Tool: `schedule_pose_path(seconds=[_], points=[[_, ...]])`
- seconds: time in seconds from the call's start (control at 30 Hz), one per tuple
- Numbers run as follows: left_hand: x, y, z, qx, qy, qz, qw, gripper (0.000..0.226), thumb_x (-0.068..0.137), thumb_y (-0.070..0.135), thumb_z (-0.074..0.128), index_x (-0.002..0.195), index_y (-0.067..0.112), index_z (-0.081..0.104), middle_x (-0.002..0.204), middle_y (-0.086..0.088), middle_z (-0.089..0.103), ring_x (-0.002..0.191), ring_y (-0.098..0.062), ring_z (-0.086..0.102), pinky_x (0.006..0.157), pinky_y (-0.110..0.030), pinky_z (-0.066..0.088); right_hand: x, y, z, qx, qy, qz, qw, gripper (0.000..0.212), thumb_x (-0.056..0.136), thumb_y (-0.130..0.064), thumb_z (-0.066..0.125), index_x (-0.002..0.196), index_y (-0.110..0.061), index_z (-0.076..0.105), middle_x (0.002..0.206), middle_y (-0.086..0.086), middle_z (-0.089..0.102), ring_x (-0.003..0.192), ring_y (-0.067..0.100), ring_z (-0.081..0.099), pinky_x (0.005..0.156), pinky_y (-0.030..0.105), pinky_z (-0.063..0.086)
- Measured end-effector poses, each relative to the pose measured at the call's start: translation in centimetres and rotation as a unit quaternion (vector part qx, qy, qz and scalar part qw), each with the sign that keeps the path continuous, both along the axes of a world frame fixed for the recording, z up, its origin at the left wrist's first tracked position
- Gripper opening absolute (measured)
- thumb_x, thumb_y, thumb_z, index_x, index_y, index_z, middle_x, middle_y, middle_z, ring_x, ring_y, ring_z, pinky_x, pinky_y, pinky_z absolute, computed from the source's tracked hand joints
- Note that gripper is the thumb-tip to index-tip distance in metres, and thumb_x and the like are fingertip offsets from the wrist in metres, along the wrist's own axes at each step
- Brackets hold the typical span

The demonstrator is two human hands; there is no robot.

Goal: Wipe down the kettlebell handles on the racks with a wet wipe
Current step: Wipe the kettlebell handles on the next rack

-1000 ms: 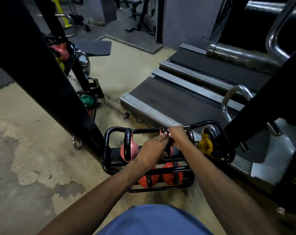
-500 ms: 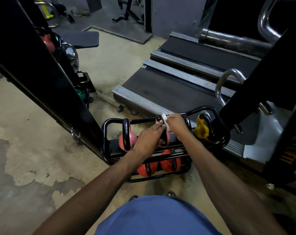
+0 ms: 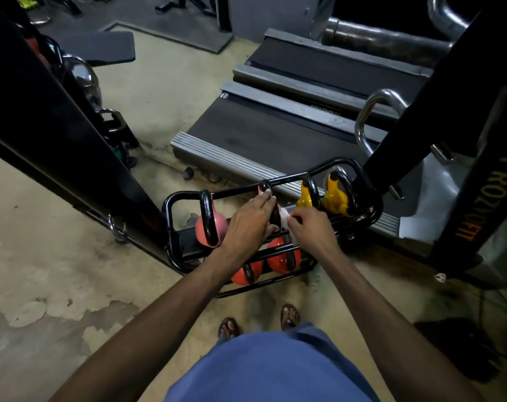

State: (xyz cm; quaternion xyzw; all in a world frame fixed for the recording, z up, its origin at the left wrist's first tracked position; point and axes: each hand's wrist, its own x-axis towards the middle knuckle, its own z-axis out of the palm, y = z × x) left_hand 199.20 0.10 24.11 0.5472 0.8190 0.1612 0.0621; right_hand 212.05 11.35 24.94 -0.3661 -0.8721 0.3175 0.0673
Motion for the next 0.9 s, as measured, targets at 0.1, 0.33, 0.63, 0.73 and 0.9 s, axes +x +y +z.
schedule_pose_path(seconds=[0.1, 0.33, 0.63, 0.73, 0.9], points=[[0.5, 0.2, 0.0, 0.019, 0.032, -0.004, 0.999, 0.078, 0.083, 0.032, 0.078, 0.148, 0.006, 0.044, 0.157, -0.012, 0.039, 0.143, -0.026, 0.039, 0.115, -0.035, 0.034, 0.9, 1.6, 0.8, 0.004, 0.036, -0.030, 0.999, 0.028, 0.093, -0.022, 0.060, 0.065, -0.026, 0.058, 0.062, -0.006, 0.056, 0.065, 0.020, 0.057, 0.055, 0.034, 0.038], [2.9, 3.0, 1.6, 0.073, 0.038, -0.037, 0.996, 0.072, 0.081, 0.030, 0.079, 0.143, 0.007, 0.050, 0.151, -0.012, 0.047, 0.138, -0.027, 0.045, 0.115, -0.037, 0.036, 1.0, 8.8, 1.9, 0.022, 0.087, -0.067, 0.994, 0.012, 0.087, -0.013, 0.065, 0.090, -0.010, 0.076, 0.084, 0.006, 0.075, 0.078, 0.019, 0.068, 0.073, 0.031, 0.051], [6.2, 10.8, -0.9, -0.062, -0.036, 0.020, 0.997, 0.091, 0.086, 0.023, 0.075, 0.159, 0.014, 0.021, 0.167, -0.008, 0.015, 0.146, -0.025, 0.034, 0.110, -0.032, 0.038, -3.0, 17.8, -0.5, 0.069, 0.038, 0.071, 0.994, 0.020, 0.081, -0.006, 0.062, 0.093, -0.007, 0.078, 0.094, 0.016, 0.072, 0.090, 0.032, 0.066, 0.078, 0.036, 0.050], [6.4, 12.2, -1.1, -0.097, -0.066, 0.050, 0.992, 0.093, 0.085, 0.007, 0.069, 0.161, 0.018, 0.015, 0.169, -0.002, 0.005, 0.141, -0.028, 0.042, 0.098, -0.038, 0.048, -4.5, 18.3, -1.0, 0.056, -0.009, 0.099, 0.993, 0.020, 0.082, -0.004, 0.058, 0.092, -0.001, 0.076, 0.095, 0.017, 0.073, 0.092, 0.033, 0.067, 0.076, 0.039, 0.054], [6.7, 12.5, -2.1, -0.087, -0.074, 0.074, 0.991, 0.091, 0.080, 0.000, 0.065, 0.159, 0.018, 0.023, 0.168, 0.000, 0.009, 0.123, -0.034, 0.059, 0.085, -0.046, 0.057, -5.5, 18.3, -2.0, 0.046, -0.042, 0.164, 0.985, 0.022, 0.084, -0.008, 0.058, 0.091, -0.017, 0.076, 0.096, 0.012, 0.074, 0.089, 0.032, 0.070, 0.074, 0.040, 0.058]])
